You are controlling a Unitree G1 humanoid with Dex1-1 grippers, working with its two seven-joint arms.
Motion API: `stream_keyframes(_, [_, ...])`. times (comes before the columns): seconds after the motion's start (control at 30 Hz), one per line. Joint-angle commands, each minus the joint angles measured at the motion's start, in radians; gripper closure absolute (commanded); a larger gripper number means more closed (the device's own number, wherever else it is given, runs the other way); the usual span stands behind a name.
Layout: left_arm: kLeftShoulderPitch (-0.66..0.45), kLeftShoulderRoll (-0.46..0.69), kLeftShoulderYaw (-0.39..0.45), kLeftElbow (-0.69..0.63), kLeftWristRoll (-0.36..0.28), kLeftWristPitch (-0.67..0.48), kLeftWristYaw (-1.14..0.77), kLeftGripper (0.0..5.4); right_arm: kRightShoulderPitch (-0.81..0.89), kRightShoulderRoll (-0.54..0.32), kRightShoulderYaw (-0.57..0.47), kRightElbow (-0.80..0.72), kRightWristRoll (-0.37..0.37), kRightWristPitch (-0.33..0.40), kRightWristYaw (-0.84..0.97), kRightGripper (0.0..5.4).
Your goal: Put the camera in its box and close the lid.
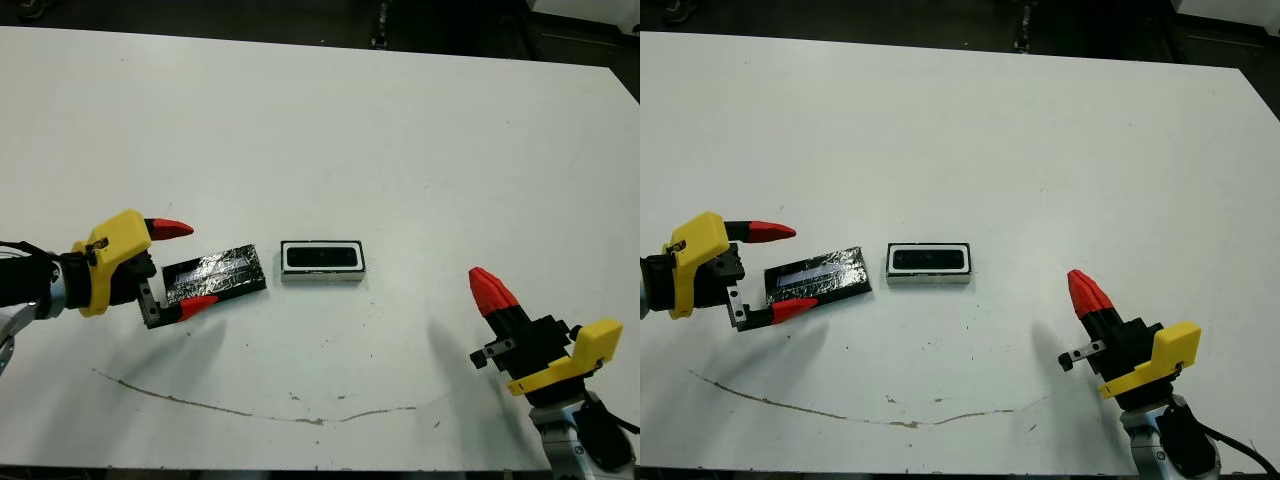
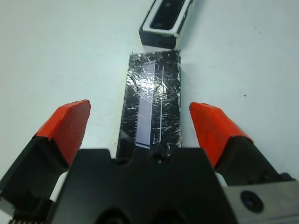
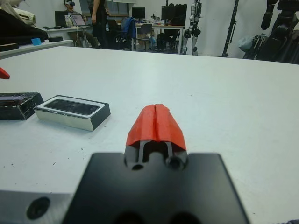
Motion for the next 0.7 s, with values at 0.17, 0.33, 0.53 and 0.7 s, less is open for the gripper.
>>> stream_keyframes(0.17, [-0.033,0.000,-0.048,0.059,0.051,-0.044,-0.037,0.00,0.018,-0.014,-0.002,0.002,0.014,0.007,-0.005,5.40])
stream_keyframes(0.33, [-0.049,-0.015,-0.062,0.090,0.055,-0.035,-0.042,0.00,0.018,-0.016,-0.001,0.005,0.019,0.004,0.001,5.40])
stream_keyframes(0.53, [-0.055,-0.032,-0.057,0.114,0.027,0.024,-0.052,0.00,0.023,-0.018,0.002,0.003,0.022,0.010,-0.002,5.40])
stream_keyframes(0.7, [-0.050,-0.033,-0.054,0.123,0.022,0.055,-0.049,0.00,0.027,-0.017,0.007,0.000,0.016,0.009,-0.009,5.40])
